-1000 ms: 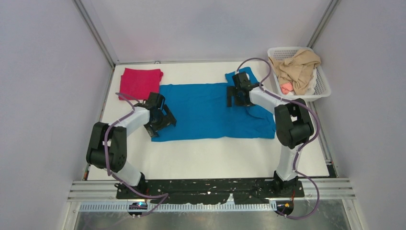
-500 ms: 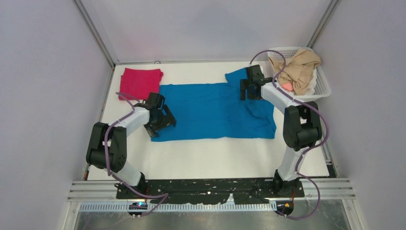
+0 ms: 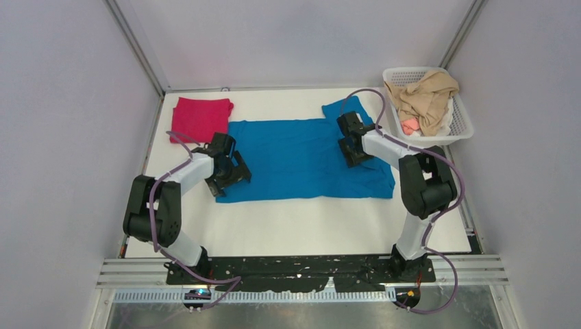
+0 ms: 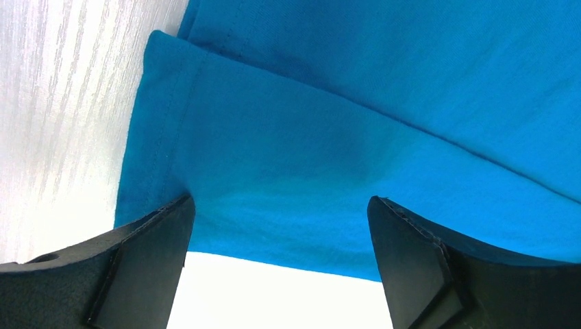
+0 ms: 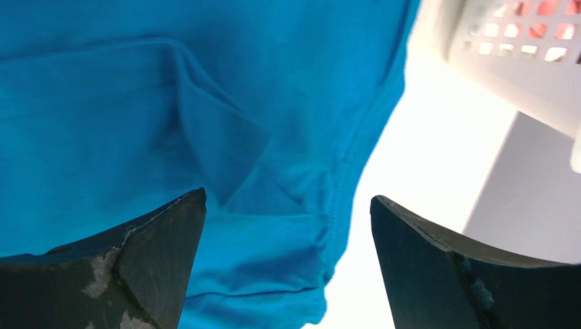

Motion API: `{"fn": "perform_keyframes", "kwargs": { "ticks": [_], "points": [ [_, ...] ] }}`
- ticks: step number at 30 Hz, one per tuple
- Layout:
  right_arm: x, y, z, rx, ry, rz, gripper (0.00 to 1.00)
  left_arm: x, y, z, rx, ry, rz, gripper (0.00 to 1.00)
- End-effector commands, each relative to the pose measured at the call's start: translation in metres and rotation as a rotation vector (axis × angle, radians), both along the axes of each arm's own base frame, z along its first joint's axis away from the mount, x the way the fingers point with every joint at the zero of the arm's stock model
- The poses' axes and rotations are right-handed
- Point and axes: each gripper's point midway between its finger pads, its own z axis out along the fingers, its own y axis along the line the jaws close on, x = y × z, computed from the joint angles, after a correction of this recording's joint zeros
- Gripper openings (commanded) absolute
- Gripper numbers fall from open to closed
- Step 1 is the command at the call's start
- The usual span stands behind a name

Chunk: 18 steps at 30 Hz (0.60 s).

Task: Fold and stack the t-shirts
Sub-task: Fold the flattened tshirt in 1/3 of the way

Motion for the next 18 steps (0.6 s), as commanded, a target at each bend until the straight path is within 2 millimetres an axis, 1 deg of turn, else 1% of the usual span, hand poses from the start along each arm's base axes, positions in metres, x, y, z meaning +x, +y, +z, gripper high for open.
{"fn": "perform_keyframes", "kwargs": {
  "ticks": [1,2,3,4,5,7,9,10,12,13,14,15,16,17,18],
  "points": [
    [0.023,-0.033,0.023,-0.186,-0.078,-0.086,0.95,0.004,0.009,0.012,0.034,-0.034,0.0,1.0],
    [0.031,-0.042,0.033,-0.228,-0.122,-0.133,0.95,0.003,0.01,0.011,0.036,-0.032,0.001,1.0],
    [0.033,-0.051,0.042,-0.27,-0.162,-0.182,0.95,0.003,0.011,0.011,0.037,-0.032,0.003,0.99],
    [0.039,-0.055,0.052,-0.279,-0.198,-0.21,0.95,0.003,0.012,0.012,0.038,-0.035,0.006,1.0],
    [0.04,-0.06,0.063,-0.3,-0.25,-0.259,0.95,0.002,0.013,0.012,0.04,-0.037,0.006,1.0],
    [0.043,-0.062,0.081,-0.291,-0.321,-0.309,0.95,0.002,0.013,0.013,0.04,-0.039,0.008,1.0],
    [0.041,-0.061,0.091,-0.253,-0.36,-0.339,0.95,0.003,0.012,0.015,0.035,-0.041,0.005,1.0],
    [0.038,-0.057,0.09,-0.226,-0.357,-0.343,0.95,0.004,0.011,0.016,0.027,-0.047,0.004,1.0],
    [0.031,-0.035,0.082,-0.121,-0.326,-0.283,0.95,0.006,0.008,0.017,0.011,-0.057,0.001,1.0],
    [0.023,-0.01,0.073,-0.031,-0.293,-0.217,0.95,0.007,0.006,0.017,0.003,-0.061,-0.001,1.0],
    [0.018,0.006,0.066,0.029,-0.273,-0.184,0.95,0.007,0.005,0.016,-0.004,-0.059,-0.002,1.0],
    [0.005,0.036,0.051,0.129,-0.218,-0.107,0.95,0.008,0.003,0.016,-0.01,-0.057,-0.003,1.0],
    [-0.002,0.05,0.043,0.192,-0.199,-0.104,0.95,0.006,0.003,0.015,-0.013,-0.05,-0.006,1.0],
    [-0.018,0.071,0.029,0.281,-0.137,-0.065,0.95,0.005,0.003,0.014,-0.015,-0.047,-0.006,1.0],
    [-0.03,0.089,0.019,0.382,-0.086,-0.067,0.95,0.004,0.003,0.013,-0.014,-0.046,-0.005,0.99]
  ]
}}
